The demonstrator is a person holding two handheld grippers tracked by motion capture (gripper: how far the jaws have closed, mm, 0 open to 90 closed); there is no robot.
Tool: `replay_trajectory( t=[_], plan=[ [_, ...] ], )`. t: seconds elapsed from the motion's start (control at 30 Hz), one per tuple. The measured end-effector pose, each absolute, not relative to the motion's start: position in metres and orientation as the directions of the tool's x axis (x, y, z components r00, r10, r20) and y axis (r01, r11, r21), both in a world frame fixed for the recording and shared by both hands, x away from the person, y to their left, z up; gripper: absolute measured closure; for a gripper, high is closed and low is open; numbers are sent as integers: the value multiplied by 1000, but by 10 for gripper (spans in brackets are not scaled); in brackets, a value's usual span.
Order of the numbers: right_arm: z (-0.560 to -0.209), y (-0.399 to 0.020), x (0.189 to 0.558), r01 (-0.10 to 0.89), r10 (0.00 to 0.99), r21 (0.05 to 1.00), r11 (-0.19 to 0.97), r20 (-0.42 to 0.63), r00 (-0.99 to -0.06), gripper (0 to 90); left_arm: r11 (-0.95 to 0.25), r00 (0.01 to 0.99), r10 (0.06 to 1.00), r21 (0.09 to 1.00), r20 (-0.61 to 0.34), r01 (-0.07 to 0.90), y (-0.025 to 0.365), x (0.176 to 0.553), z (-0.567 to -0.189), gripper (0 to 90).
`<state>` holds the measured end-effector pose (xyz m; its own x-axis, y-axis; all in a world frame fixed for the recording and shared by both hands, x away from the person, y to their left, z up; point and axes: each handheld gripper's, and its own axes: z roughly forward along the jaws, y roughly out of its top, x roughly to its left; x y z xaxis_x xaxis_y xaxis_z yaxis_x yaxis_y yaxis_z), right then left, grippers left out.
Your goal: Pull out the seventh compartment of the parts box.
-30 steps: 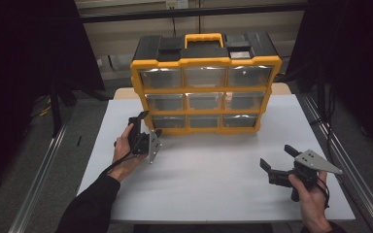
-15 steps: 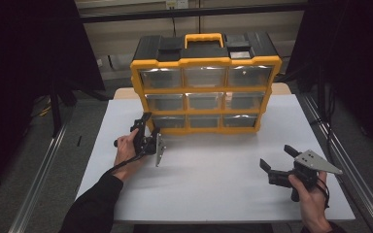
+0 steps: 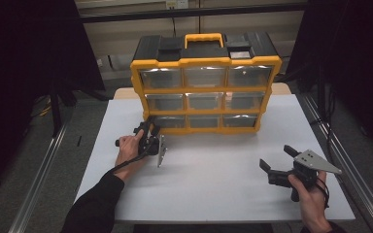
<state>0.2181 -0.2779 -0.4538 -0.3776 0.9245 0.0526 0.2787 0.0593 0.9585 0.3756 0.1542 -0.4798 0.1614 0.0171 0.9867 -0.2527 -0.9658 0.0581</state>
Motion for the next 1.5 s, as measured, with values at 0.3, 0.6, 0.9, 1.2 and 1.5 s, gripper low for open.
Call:
replay_trajectory(
  t=[0.3, 0.6, 0.9, 1.2, 1.5],
  plan=[
    [-454, -278, 219, 280, 925, 958, 61, 51, -376, 6, -966, 166, -22, 22, 986, -259, 154, 379, -477, 588],
    [-455, -278, 220, 284, 925, 956, 71, 44, -377, 6, -968, 109, -26, 3, 994, -252, 150, 378, -480, 671],
    [-454, -277, 219, 287, 923, 956, 68, 49, -382, 6, -963, 75, 27, 46, 997, -264, 152, 378, -480, 758],
    [-454, -278, 218, 277, 922, 959, 65, 49, -384, 7, -969, 69, -7, 10, 998, -249, 154, 377, -477, 780],
    [-454, -279, 218, 278, 922, 959, 61, 52, -383, 7, -962, 83, 6, 29, 997, -272, 155, 377, -478, 781]
  ],
)
